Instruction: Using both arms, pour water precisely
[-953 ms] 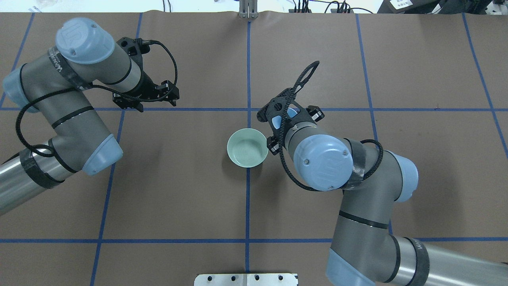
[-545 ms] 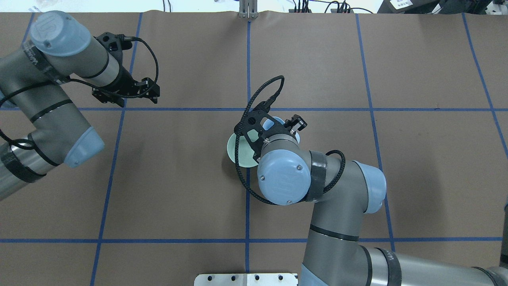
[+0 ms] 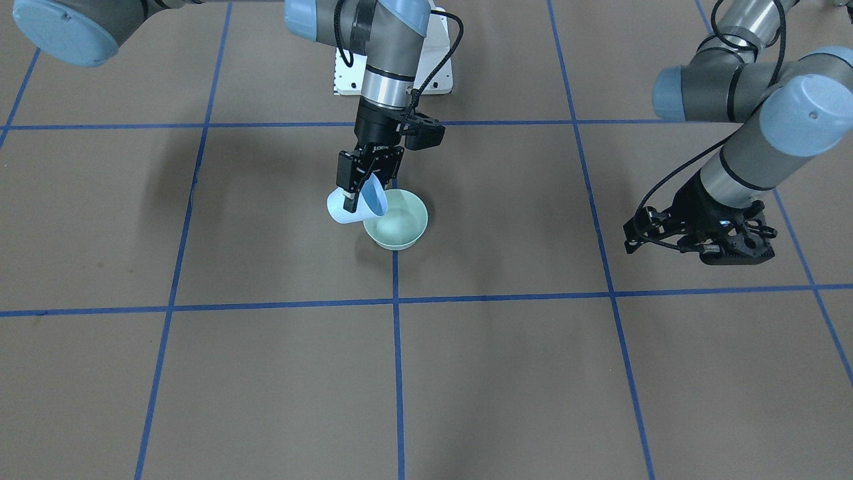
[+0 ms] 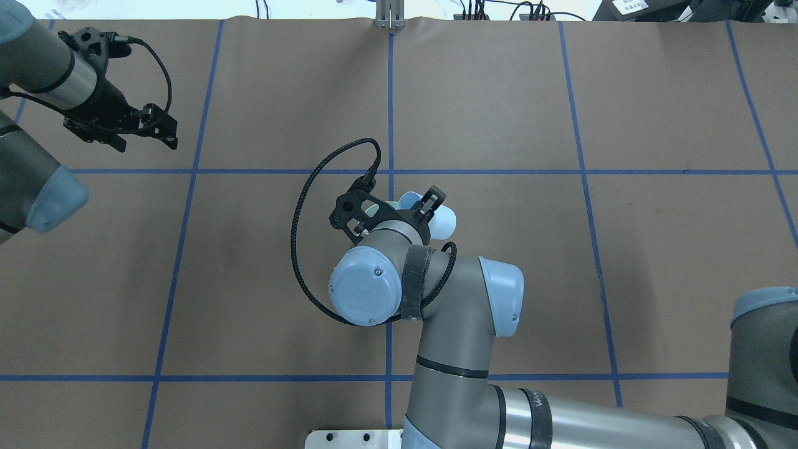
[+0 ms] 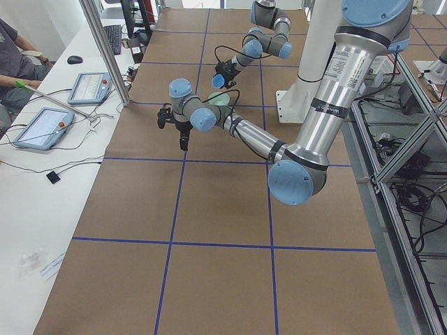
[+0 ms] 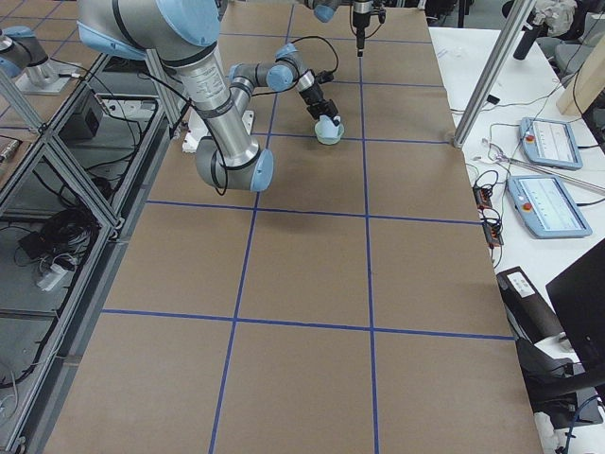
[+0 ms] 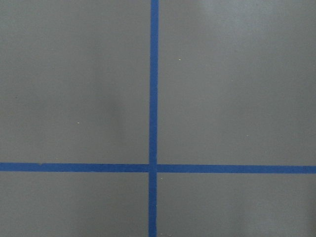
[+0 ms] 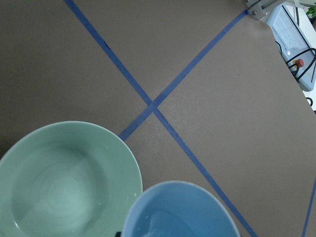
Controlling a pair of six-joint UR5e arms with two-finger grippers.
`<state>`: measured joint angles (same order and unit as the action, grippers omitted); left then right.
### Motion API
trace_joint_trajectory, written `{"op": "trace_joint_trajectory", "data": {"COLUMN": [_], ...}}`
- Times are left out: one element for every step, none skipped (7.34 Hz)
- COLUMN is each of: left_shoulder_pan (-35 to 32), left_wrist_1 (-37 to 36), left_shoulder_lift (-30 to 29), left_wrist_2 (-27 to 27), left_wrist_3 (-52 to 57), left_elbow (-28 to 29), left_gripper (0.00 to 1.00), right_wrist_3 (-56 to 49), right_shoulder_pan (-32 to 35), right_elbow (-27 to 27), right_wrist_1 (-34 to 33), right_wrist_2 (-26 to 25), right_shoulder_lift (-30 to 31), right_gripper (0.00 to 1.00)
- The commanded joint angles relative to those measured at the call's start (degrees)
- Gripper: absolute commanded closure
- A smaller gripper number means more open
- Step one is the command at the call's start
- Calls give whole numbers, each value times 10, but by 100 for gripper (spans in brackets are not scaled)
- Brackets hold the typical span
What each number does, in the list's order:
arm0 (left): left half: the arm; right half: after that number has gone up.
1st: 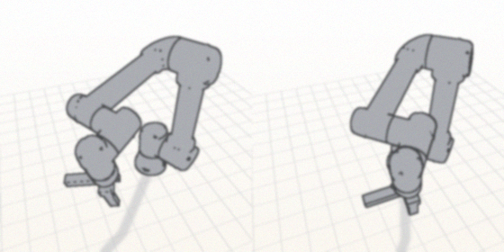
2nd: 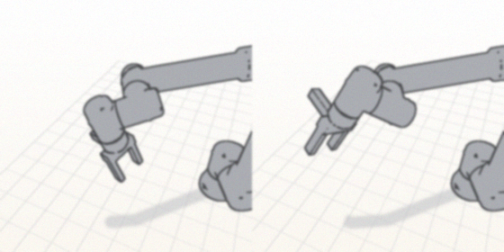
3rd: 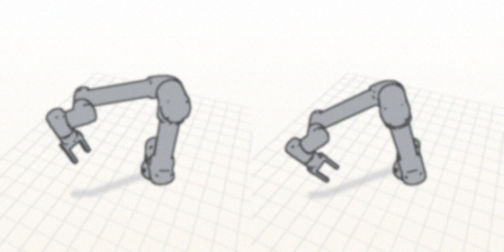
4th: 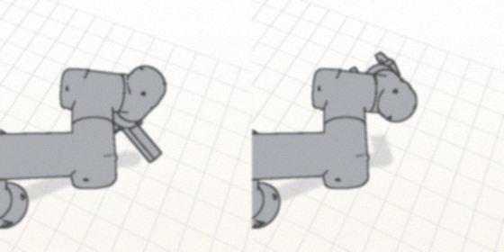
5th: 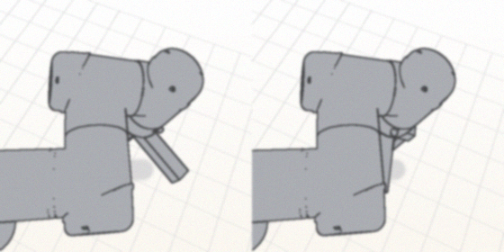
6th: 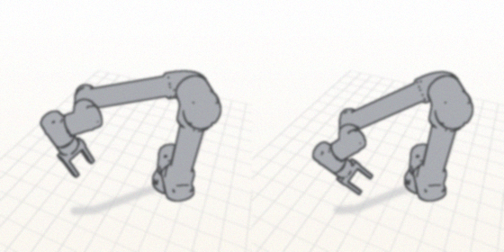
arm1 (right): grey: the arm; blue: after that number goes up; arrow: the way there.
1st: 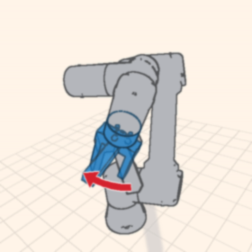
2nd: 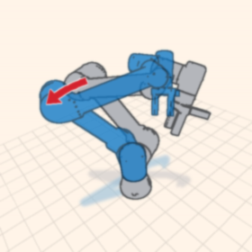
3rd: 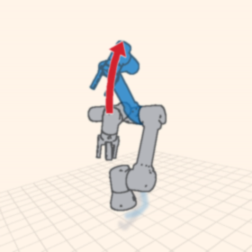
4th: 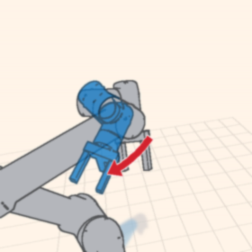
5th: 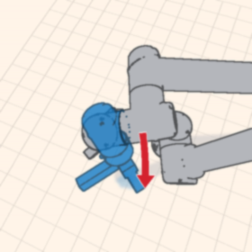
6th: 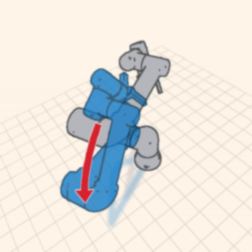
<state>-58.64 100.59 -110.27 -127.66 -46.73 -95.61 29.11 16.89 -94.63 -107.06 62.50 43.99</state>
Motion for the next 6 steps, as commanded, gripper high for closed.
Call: {"op": "trace_joint_trajectory", "data": {"left_shoulder_pan": [-6,-6,-6,-6,-6,-6], "left_wrist_1": [0,0,-1,0,0,0], "left_shoulder_lift": [4,4,6,8,10,11], "left_wrist_2": [-4,-4,-4,-4,-4,-4], "left_wrist_3": [5,5,4,4,5,5], "left_elbow": [0,-4,-4,-4,-4,-1], "left_gripper": [0,0,0,0,0,0], "right_wrist_3": [-36,-61,-77,-84,-84,-85], "right_shoulder_pan": [-4,-5,-7,-20,-30,-34], "right_elbow": [5,7,7,8,9,11], "right_wrist_1": [-47,-75,-101,-114,-133,-138], "right_wrist_2": [-18,-26,-33,-61,-78,-82], "right_shoulder_lift": [-7,-18,-22,-22,-22,-22], "right_gripper": [43,43,43,43,43,43]}}
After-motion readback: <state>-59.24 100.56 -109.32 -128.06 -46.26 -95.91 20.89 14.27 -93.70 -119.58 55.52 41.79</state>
